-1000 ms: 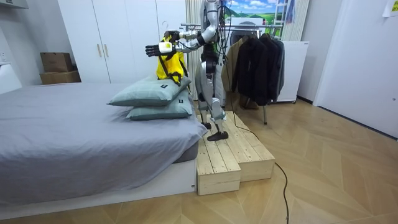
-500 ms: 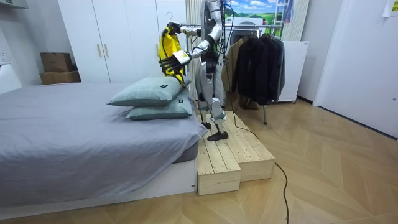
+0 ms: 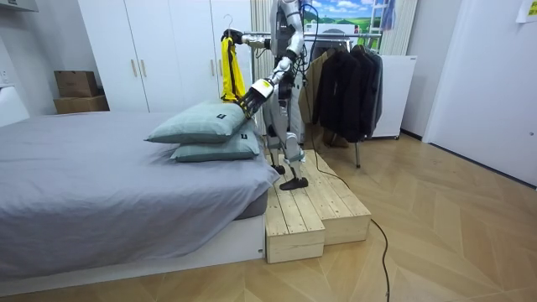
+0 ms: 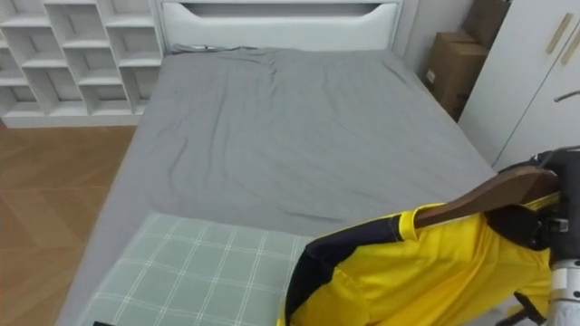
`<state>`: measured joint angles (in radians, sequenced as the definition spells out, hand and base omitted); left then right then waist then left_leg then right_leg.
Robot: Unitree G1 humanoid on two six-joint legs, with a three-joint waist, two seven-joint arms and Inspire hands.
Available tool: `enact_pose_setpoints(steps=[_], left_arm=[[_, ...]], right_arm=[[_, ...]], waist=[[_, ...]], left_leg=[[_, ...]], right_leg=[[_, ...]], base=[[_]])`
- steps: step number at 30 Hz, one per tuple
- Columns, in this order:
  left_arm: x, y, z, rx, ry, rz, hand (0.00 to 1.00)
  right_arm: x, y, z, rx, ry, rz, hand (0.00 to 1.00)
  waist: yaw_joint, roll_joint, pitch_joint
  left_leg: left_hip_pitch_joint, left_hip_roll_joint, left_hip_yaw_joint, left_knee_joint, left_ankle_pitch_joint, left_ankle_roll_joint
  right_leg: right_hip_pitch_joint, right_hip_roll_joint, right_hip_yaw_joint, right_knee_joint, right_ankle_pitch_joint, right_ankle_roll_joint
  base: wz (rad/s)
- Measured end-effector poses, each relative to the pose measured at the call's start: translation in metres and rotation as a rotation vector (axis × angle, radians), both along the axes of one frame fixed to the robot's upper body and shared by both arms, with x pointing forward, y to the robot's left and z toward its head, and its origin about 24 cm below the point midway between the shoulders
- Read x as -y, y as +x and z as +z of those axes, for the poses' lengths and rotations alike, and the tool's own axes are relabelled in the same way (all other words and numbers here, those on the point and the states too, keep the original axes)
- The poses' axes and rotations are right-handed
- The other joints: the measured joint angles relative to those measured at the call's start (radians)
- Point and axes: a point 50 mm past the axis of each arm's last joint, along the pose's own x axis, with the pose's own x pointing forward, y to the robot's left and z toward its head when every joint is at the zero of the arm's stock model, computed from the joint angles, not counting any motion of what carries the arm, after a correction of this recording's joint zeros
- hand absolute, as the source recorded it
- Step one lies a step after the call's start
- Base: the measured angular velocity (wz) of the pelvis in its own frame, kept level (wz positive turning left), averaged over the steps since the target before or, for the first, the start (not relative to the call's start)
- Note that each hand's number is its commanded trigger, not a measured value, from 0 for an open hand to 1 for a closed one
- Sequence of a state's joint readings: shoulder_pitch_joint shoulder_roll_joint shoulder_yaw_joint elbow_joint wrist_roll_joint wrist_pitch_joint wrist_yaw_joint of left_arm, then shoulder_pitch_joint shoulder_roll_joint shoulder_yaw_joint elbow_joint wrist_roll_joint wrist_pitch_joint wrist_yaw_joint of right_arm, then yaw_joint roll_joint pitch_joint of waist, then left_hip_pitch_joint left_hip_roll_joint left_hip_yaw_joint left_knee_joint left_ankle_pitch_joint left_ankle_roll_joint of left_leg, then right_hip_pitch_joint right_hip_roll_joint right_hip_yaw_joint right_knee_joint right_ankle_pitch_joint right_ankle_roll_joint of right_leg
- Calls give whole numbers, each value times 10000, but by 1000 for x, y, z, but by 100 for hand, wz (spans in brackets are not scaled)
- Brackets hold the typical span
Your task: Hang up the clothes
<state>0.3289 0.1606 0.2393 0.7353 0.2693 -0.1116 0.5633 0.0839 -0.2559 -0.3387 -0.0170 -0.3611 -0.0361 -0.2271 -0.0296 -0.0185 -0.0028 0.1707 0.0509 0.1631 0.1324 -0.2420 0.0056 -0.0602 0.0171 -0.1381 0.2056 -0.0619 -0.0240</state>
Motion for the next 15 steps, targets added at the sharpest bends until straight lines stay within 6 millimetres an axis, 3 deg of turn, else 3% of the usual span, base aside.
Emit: enact_pose_setpoints(steps=[7,12,14,15], left_arm=[[-20,-44,-4,-737,-118,2096,0],[-15,-73,-16,-1694,-939,3113,0],[-14,-81,-18,-1838,-1215,3457,0],[-13,-88,-19,-1972,-1446,3726,0]], right_arm=[[13,-8,2,-109,-216,-588,100],[15,-8,0,-315,-130,-753,100],[15,-8,0,-370,-71,-810,100],[16,-8,0,-382,-56,-828,100]], waist=[[53,3,-3],[106,-53,13],[79,-174,52],[74,-202,14]], left_leg=[[-2,-14,25,5,-6,12],[-49,-75,238,-43,-48,79],[-76,-77,261,-47,-114,107],[-97,-81,340,-19,-151,110]], right_leg=[[-5,-23,20,4,-24,35],[-238,-27,240,206,-49,54],[-308,-33,239,275,-60,71],[-380,-35,232,324,-60,71]], base=[[-1],[-11],[-7],[-20]])
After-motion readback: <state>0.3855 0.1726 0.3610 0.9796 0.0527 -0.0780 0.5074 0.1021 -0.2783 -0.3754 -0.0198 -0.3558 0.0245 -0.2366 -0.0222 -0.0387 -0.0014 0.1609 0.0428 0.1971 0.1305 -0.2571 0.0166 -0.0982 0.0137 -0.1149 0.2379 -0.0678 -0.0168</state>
